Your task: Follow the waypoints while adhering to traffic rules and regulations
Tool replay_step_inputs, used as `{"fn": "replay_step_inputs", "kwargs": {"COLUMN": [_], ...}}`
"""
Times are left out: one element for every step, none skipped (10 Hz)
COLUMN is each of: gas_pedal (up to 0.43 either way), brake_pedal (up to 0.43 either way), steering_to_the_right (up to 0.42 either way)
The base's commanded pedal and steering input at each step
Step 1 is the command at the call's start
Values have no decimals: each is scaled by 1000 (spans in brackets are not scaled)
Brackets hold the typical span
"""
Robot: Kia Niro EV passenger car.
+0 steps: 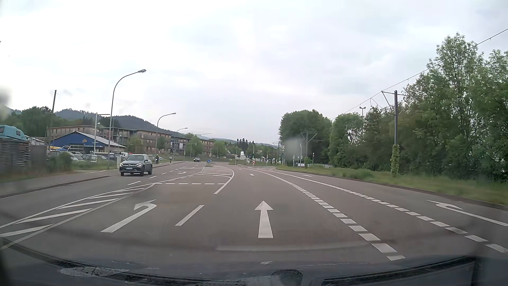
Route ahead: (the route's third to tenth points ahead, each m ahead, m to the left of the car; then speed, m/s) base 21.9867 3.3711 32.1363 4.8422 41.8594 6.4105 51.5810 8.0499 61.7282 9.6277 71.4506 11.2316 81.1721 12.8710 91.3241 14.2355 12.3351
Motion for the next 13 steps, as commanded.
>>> {"fn": "replay_step_inputs", "kwargs": {"gas_pedal": [87,87,87,87,87,87,87,87,87,87,87,87,87], "brake_pedal": [0,0,0,0,0,0,0,0,0,0,0,0,0], "steering_to_the_right": [-3,-3,-3,-4,-4,-4,-5,-4,-5,-5,-5,-6,-6]}}
